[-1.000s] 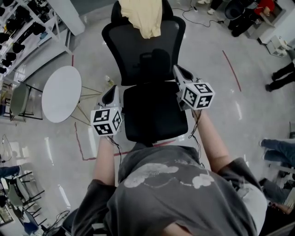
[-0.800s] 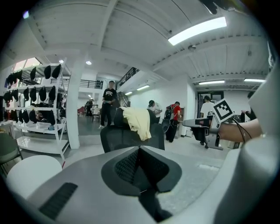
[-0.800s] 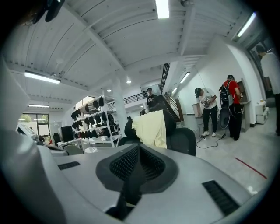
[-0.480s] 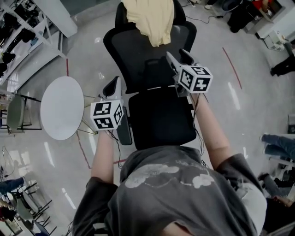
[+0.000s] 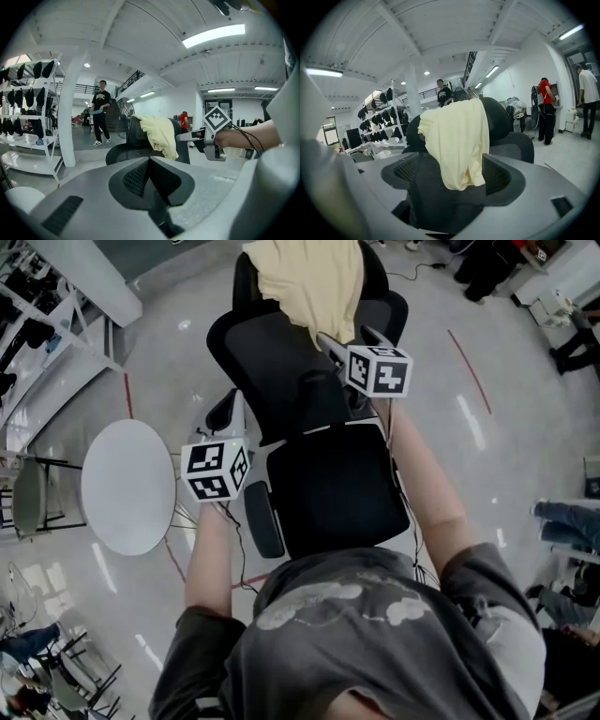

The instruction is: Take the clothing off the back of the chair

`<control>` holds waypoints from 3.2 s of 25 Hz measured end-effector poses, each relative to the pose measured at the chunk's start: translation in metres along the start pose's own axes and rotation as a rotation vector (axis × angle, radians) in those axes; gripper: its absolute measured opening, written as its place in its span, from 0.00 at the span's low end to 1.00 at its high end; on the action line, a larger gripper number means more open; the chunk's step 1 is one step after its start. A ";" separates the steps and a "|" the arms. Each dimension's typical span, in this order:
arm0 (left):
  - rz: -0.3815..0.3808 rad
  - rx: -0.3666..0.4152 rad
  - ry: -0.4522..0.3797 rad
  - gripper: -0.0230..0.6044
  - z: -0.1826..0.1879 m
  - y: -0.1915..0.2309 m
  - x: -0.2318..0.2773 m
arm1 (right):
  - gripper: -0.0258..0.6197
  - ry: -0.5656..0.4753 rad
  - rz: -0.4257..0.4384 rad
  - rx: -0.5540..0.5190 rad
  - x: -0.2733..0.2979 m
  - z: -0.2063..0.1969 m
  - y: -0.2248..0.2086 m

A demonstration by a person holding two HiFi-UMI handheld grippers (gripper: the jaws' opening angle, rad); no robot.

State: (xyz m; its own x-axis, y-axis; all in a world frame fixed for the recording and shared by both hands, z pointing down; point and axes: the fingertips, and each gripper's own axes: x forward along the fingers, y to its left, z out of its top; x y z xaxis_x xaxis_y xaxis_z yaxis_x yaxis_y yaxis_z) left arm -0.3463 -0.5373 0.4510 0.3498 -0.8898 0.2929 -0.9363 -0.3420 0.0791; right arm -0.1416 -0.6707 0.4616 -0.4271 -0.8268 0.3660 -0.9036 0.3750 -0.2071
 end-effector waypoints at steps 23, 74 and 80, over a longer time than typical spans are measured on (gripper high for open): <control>0.009 -0.026 0.026 0.04 -0.011 0.038 0.029 | 0.25 0.091 -0.008 -0.113 0.091 0.005 -0.004; 0.138 0.039 -0.130 0.04 0.038 -0.209 -0.177 | 0.12 -0.379 0.373 -0.183 -0.389 0.096 0.024; 0.191 0.019 -0.116 0.04 0.017 -0.267 -0.223 | 0.12 -0.351 0.422 -0.193 -0.441 0.056 0.017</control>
State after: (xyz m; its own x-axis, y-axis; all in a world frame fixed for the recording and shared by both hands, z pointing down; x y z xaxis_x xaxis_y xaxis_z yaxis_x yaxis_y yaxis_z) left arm -0.1740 -0.2526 0.3484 0.1683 -0.9675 0.1888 -0.9856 -0.1687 0.0144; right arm 0.0328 -0.3235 0.2458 -0.7445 -0.6663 -0.0419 -0.6616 0.7447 -0.0883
